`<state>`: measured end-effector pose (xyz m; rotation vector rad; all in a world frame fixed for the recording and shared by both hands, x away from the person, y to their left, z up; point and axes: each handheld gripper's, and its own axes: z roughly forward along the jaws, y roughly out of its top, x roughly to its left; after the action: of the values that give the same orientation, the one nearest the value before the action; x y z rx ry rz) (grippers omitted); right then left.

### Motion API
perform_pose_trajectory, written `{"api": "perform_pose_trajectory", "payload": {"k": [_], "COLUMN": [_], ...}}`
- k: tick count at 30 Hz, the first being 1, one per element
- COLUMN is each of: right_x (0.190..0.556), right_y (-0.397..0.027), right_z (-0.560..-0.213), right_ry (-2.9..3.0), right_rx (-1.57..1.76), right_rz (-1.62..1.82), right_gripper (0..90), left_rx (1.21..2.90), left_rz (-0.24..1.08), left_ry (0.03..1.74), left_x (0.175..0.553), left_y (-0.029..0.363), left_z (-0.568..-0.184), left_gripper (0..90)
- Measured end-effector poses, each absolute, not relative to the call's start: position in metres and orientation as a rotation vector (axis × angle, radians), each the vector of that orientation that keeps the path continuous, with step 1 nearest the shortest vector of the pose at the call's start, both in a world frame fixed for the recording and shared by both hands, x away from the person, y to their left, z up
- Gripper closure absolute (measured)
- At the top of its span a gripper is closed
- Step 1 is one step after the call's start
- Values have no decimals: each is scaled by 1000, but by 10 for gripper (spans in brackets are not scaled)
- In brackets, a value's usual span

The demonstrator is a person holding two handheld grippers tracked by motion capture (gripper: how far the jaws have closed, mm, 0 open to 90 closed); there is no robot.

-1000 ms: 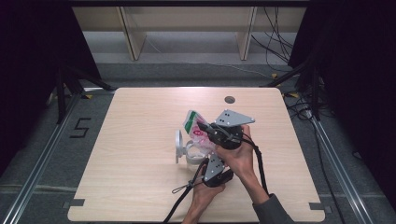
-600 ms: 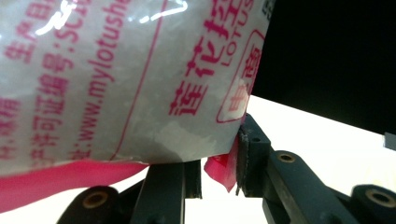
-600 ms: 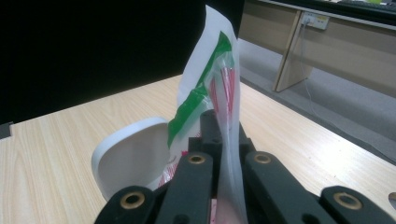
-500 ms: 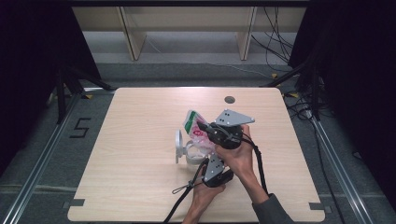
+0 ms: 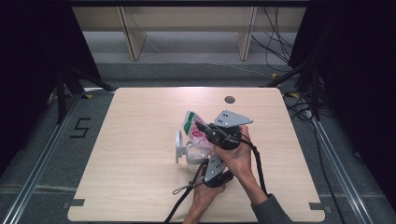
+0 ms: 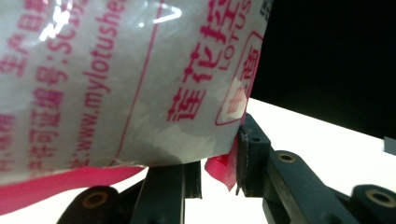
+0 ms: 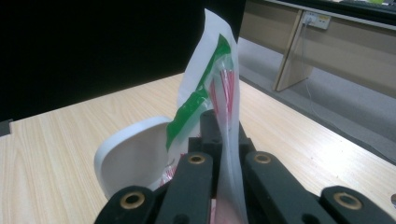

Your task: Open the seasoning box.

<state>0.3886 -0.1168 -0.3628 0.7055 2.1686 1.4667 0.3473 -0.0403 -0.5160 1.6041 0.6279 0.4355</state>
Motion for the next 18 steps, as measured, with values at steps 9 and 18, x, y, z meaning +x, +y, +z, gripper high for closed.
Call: {"api": "perform_pose_trajectory", "payload": {"k": [9, 18], "right_x": [389, 387], "right_y": [-116, -115], "right_z": [-362, -361], "right_ry": [2165, 2164], "right_rx": [693, 689], "right_rz": [1467, 1476], "right_gripper": [900, 900], "left_rx": [1604, 1592], "left_rz": [436, 432], "left_ry": [632, 614], "left_x": [347, 347], "left_y": [-40, -41], "left_z": [-516, -516], "left_gripper": [741, 741]}}
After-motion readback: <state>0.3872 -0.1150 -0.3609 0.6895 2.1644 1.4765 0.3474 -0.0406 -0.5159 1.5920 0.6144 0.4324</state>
